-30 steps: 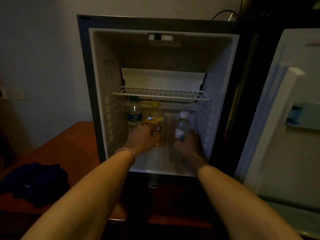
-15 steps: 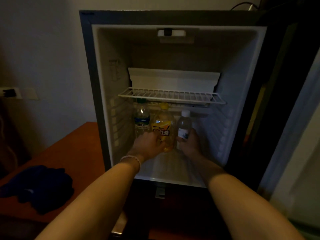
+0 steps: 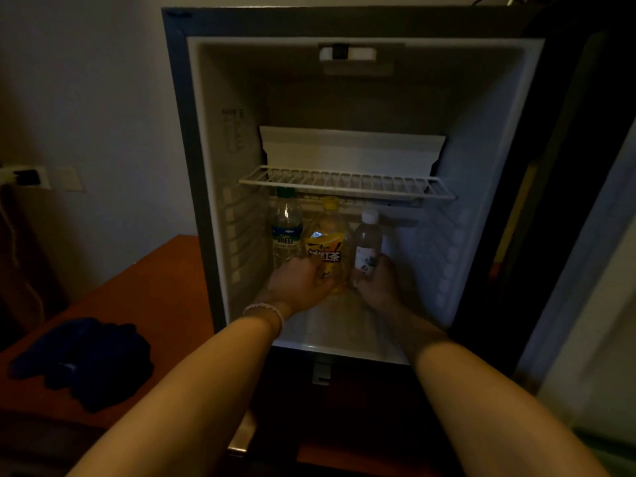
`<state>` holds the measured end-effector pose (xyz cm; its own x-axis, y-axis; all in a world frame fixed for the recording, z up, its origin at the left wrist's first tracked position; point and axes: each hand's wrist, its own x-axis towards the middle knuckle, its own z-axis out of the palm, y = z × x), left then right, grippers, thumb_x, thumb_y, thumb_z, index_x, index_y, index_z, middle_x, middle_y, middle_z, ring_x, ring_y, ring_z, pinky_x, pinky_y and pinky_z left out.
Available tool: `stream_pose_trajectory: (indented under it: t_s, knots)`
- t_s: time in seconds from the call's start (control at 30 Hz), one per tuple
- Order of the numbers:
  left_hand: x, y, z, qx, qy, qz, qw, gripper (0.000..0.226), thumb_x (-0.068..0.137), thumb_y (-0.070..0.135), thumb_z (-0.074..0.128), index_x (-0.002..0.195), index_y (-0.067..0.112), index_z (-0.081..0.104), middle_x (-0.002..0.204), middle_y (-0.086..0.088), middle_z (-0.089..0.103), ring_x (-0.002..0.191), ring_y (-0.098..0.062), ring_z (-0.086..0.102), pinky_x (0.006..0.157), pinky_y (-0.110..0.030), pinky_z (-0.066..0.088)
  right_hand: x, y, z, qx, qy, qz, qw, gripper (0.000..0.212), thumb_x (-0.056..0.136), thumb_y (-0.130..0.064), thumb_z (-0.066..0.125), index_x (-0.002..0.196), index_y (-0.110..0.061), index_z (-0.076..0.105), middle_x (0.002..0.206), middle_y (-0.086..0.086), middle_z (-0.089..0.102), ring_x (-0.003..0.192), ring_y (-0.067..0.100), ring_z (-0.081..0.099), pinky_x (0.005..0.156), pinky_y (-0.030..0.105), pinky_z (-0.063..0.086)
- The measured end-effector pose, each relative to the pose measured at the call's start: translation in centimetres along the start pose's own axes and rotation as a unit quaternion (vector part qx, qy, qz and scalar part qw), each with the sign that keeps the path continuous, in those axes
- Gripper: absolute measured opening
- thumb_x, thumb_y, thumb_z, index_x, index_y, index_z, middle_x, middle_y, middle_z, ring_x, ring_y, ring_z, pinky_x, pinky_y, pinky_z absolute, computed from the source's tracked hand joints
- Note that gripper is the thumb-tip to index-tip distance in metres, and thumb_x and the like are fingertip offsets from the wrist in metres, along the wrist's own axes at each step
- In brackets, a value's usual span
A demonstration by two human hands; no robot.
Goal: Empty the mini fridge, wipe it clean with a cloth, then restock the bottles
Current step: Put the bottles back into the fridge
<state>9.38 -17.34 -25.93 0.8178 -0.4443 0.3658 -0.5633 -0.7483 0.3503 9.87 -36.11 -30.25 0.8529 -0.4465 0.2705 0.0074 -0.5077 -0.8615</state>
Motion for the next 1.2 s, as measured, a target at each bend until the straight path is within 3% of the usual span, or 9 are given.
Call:
stream_pose_trajectory:
  t_s: [0.1,0.2,0.27,0.37,0.47,0.57,0.87,1.03,1.2]
  knots:
    - [-0.8,0.6,-0.7,0.012,0.003,-0.004,1.000,0.033,0.095,0.048,0.057,0.100,0.017,0.063,0.091,-0.002,0.065,0.082,-0.019,0.064,0.075,-0.035,0.056,1.9,4.4,0.9,-0.038,-0.002,-0.062,0.997,0.072,0.066,-0.047,0.075,0.130,-0.030,0.048,0.128,-0.002,0.057,0.118,0.017,0.058,0.096,0.044,0.054]
    - [-2.1,1.4,-1.7,0.012,0.009,-0.010,1.000,0.033,0.094,0.050,0.057,0.101,0.018,0.063,0.089,0.001,0.063,0.081,-0.018,0.063,0.070,-0.030,0.050,2.6,7.1,0.7,-0.055,-0.026,-0.119,0.991,0.068,0.066,-0.055,0.073,0.127,-0.028,0.058,0.128,-0.008,0.062,0.121,0.012,0.058,0.099,0.038,0.052]
    - [-3.2,2.3,-2.5,0.000,0.010,-0.005,1.000,0.036,0.092,0.056,0.055,0.099,0.022,0.062,0.088,0.001,0.064,0.082,-0.021,0.065,0.069,-0.032,0.051,-3.3,0.8,-2.3,-0.076,-0.042,-0.106,0.991,0.057,0.072,-0.056,0.062,0.118,-0.022,0.067,0.119,-0.007,0.068,0.113,0.009,0.063,0.096,0.033,0.053]
    - [-4.9,4.3,-3.7,-0.010,0.008,-0.009,1.000,0.042,0.085,0.065,0.050,0.091,0.025,0.060,0.091,-0.004,0.066,0.083,-0.026,0.064,0.074,-0.036,0.054,-9.3,-4.4,-5.3,-0.120,-0.045,-0.142,0.982,0.047,0.086,-0.044,0.059,0.120,-0.012,0.064,0.121,-0.001,0.064,0.113,0.015,0.059,0.099,0.029,0.047]
    - [-6.3,6.7,-5.2,-0.022,0.021,-0.004,1.000,0.032,0.087,0.060,0.059,0.086,0.028,0.054,0.085,0.003,0.061,0.077,-0.022,0.061,0.067,-0.033,0.051,-12.1,-5.9,-7.9,-0.176,-0.037,-0.141,0.974,0.047,0.090,-0.039,0.063,0.126,-0.009,0.059,0.126,0.008,0.060,0.116,0.025,0.058,0.090,0.028,0.045]
    - [-7.4,9.5,-6.3,-0.065,0.063,0.034,0.995,0.030,0.087,0.052,0.062,0.088,0.022,0.062,0.082,0.001,0.066,0.077,-0.022,0.065,0.069,-0.037,0.057,-15.8,-7.9,-11.9,-0.198,-0.007,-0.170,0.965,0.048,0.090,-0.029,0.068,0.130,-0.006,0.056,0.129,0.015,0.056,0.119,0.031,0.055,0.095,0.031,0.043]
    - [-10.0,20.7,-10.8,-0.163,0.126,0.123,0.971,0.029,0.090,0.045,0.065,0.101,0.018,0.068,0.093,-0.003,0.071,0.089,-0.025,0.066,0.081,-0.042,0.056,-23.7,-14.5,-27.6,-0.257,0.143,-0.276,0.915,0.026,0.084,-0.013,0.074,0.105,-0.001,0.069,0.092,0.016,0.068,0.080,0.026,0.065,0.079,0.033,0.052]
    - [-10.7,29.0,-13.5,-0.120,0.170,0.227,0.951,0.027,0.091,0.044,0.060,0.098,0.019,0.067,0.098,-0.006,0.066,0.091,-0.029,0.063,0.081,-0.042,0.055,-24.9,-17.0,-35.4,-0.331,0.213,-0.263,0.881,0.029,0.086,-0.018,0.072,0.108,0.000,0.068,0.100,0.018,0.066,0.088,0.029,0.063,0.083,0.035,0.049]
    - [-10.1,36.2,-15.0,-0.077,0.206,0.305,0.927,0.039,0.094,0.048,0.055,0.116,0.017,0.064,0.120,-0.007,0.061,0.115,-0.029,0.052,0.094,-0.043,0.047,-23.8,-19.1,-42.7,-0.359,0.269,-0.218,0.867,0.040,0.091,-0.026,0.068,0.121,-0.001,0.062,0.122,0.018,0.056,0.109,0.029,0.056,0.091,0.029,0.040]
